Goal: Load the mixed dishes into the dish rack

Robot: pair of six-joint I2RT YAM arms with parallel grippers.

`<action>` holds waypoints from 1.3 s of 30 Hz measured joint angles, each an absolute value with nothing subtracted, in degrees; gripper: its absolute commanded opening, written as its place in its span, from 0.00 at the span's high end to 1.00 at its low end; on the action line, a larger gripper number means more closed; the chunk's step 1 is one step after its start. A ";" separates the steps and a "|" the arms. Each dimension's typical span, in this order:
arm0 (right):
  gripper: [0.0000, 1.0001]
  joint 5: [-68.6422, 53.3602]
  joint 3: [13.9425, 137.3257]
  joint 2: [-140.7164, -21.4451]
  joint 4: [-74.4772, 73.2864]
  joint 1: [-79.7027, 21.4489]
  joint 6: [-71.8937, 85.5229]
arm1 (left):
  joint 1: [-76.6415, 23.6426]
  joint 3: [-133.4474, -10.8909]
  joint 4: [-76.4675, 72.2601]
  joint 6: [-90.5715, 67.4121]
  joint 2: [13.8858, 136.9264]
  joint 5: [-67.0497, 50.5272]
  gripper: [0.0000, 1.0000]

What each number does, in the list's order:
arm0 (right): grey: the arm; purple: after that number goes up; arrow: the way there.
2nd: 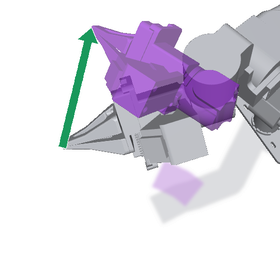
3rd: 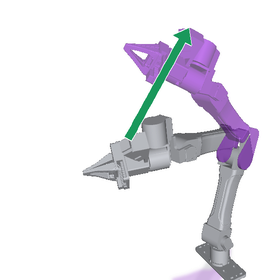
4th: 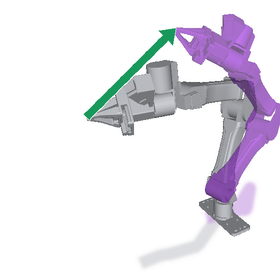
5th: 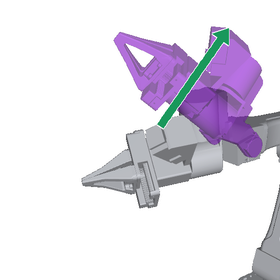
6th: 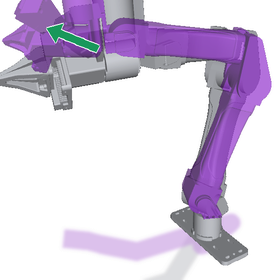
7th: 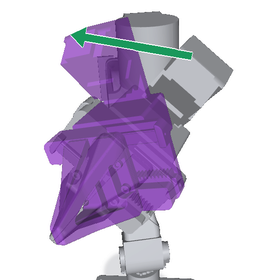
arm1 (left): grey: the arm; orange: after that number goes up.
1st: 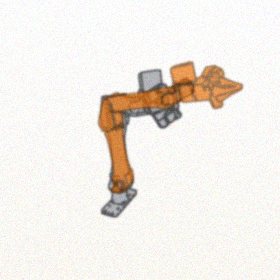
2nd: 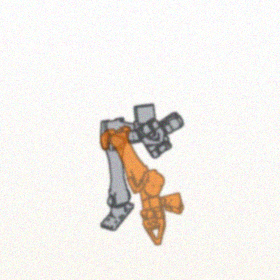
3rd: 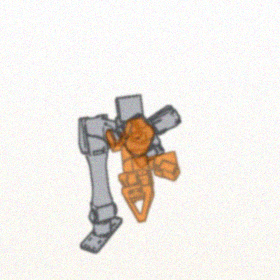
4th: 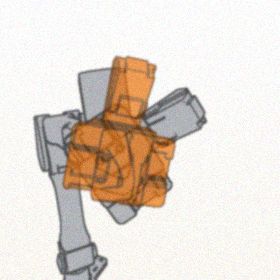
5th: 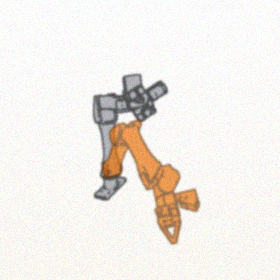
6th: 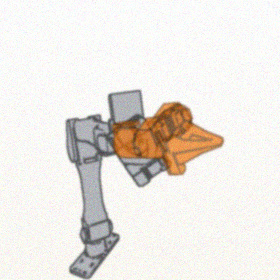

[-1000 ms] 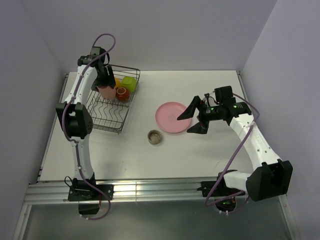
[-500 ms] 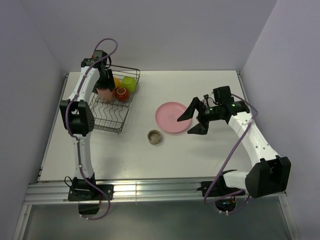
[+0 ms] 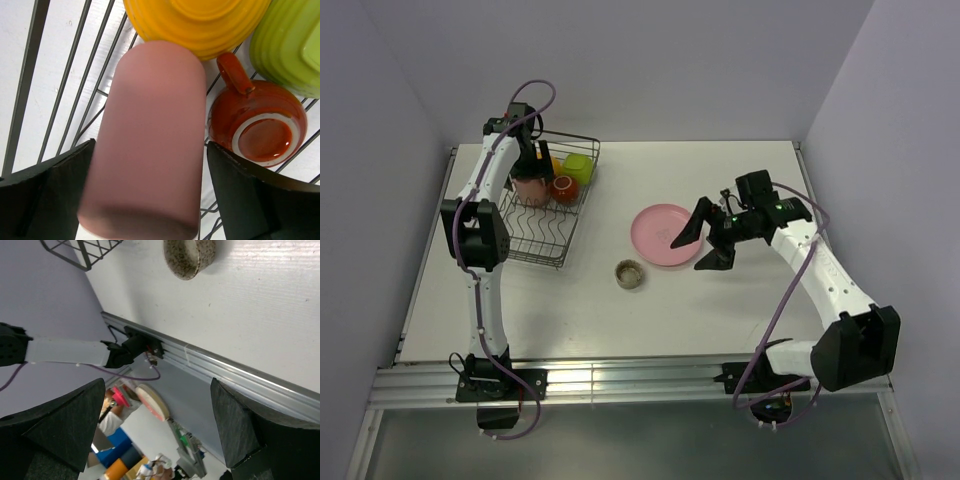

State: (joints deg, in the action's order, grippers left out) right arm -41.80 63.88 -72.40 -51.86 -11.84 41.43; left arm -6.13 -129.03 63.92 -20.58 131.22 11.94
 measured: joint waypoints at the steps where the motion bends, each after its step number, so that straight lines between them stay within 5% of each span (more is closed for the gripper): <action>1: 0.07 -40.40 64.66 -72.95 -52.36 -12.84 40.97 | -6.13 -129.03 64.25 -20.64 131.22 11.94 0.01; 19: 0.09 -24.60 70.35 -82.78 -54.68 -27.81 36.95 | -6.07 -126.48 63.92 -21.89 128.31 11.90 0.01; 39: 0.44 -11.18 81.45 -108.47 -51.77 -37.56 38.09 | -6.02 -92.47 52.64 -29.78 91.05 8.47 0.01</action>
